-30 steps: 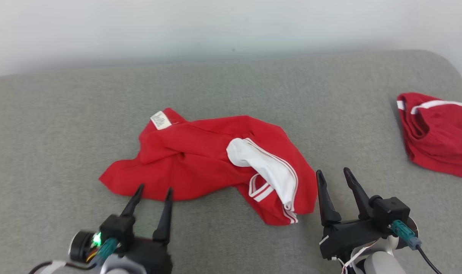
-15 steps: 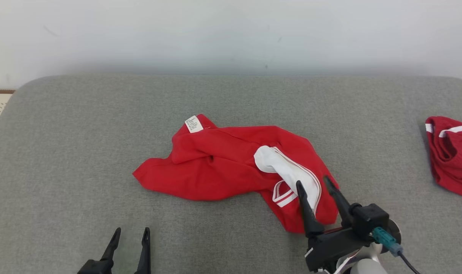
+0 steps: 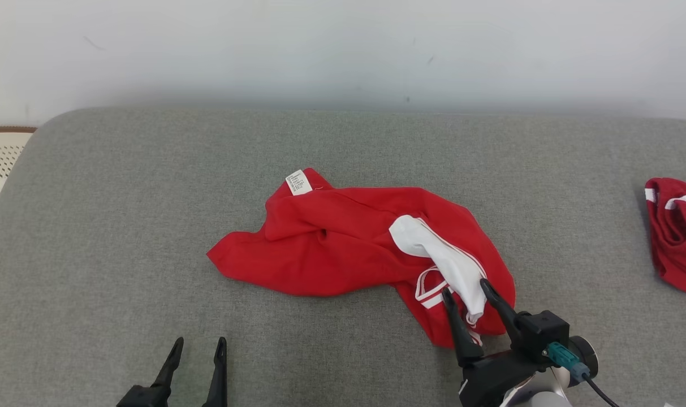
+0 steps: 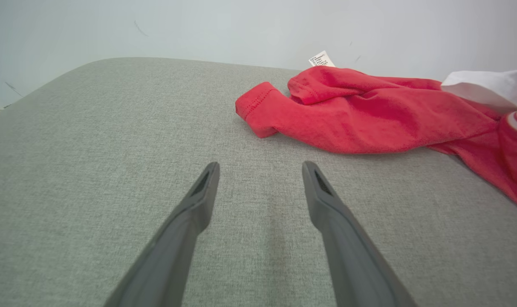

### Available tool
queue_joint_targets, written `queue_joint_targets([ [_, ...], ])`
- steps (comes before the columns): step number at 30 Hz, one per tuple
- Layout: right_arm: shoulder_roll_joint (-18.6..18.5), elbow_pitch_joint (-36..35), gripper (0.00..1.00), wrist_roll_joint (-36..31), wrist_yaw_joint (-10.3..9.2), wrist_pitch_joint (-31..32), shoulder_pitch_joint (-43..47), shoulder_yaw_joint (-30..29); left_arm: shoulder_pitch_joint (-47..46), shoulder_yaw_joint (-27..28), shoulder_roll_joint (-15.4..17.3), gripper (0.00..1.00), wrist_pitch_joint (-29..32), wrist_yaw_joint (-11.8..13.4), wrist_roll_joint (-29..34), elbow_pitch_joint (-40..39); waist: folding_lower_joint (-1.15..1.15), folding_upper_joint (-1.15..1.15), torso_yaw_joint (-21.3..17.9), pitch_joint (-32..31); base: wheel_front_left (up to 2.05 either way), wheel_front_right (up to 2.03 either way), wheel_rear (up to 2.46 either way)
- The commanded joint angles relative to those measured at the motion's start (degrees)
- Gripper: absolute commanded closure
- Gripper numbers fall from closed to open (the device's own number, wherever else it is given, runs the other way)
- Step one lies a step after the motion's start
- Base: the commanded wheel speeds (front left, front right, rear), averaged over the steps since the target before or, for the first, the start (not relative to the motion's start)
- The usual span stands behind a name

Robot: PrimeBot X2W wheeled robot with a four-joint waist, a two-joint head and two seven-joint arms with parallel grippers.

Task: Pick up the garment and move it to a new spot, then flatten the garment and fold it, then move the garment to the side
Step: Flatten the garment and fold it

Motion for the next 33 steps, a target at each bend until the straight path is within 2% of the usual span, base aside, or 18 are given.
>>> queue_joint_targets([
  [1, 0.2, 0.1, 0.05, -0.5, 0.0, 0.0, 0.1, -0.6, 0.4, 0.2, -0.1, 0.0, -0.2, -0.3, 0.4, -0.2, 0.0, 0.0, 0.0, 0.2, 0.0, 0.0, 0.0],
  [2, 0.2, 0.0, 0.25, -0.6, 0.0, 0.0, 0.1, -1.1, 0.4, 0.3, -0.1, 0.0, -0.2, -0.3, 0.3, -0.2, 0.0, 0.0, -0.1, 0.3, 0.0, 0.0, 0.0],
  [3, 0.3, 0.1, 0.6, -0.7, 0.0, 0.0, 0.2, -1.4, 0.3, 0.3, -0.1, 0.0, -0.2, -0.4, 0.0, -0.3, 0.0, 0.0, -0.1, 0.4, 0.0, 0.0, 0.0],
  [4, 0.4, 0.1, 0.72, -0.8, 0.0, 0.0, 0.2, -1.8, 0.3, 0.2, -0.1, 0.0, -0.2, -0.4, -0.3, -0.3, 0.0, 0.0, -0.1, 0.5, 0.0, 0.0, 0.0],
  [5, 0.4, 0.1, 0.92, -0.8, 0.0, 0.0, 0.3, -2.1, 0.2, 0.1, -0.1, 0.0, -0.2, -0.3, -0.6, -0.2, 0.0, 0.0, -0.2, 0.6, 0.0, 0.0, 0.0],
  [6, 0.5, -0.1, 1.0, -0.6, 0.0, 0.0, 0.3, -2.6, 0.2, 0.0, -0.1, 0.0, -0.2, -0.3, -0.7, -0.2, 0.0, 0.0, -0.2, 0.7, 0.0, 0.0, 0.0],
  [11, 0.3, -1.7, 1.0, 0.1, 0.0, 0.0, -0.5, -4.5, 0.0, -0.5, -0.1, 0.0, -0.2, -0.1, -1.6, -0.2, 0.0, 0.0, -0.4, 1.0, 0.0, 0.0, 0.0],
  [20, -4.0, -3.0, 1.0, -1.2, 0.0, 0.0, -5.5, -8.9, -0.5, -1.5, -0.1, 0.0, -0.2, 0.2, -2.9, 0.4, 0.0, 0.0, -0.4, 1.4, 0.0, 0.0, 0.0],
  [26, -6.4, -2.7, 1.0, -1.0, 0.0, 0.0, -11.7, -7.7, -1.2, -2.3, -0.1, 0.0, -0.2, 0.2, -3.3, 0.6, 0.0, 0.0, 0.2, 1.8, 0.0, 0.0, 0.0],
  [33, -9.6, 1.4, 1.0, 0.4, 0.0, 0.0, -21.5, -3.9, -2.3, -4.3, -0.1, 0.0, -0.2, 0.5, -5.0, 0.8, 0.0, 0.0, 2.2, 3.2, 0.0, 0.0, 0.0],
])
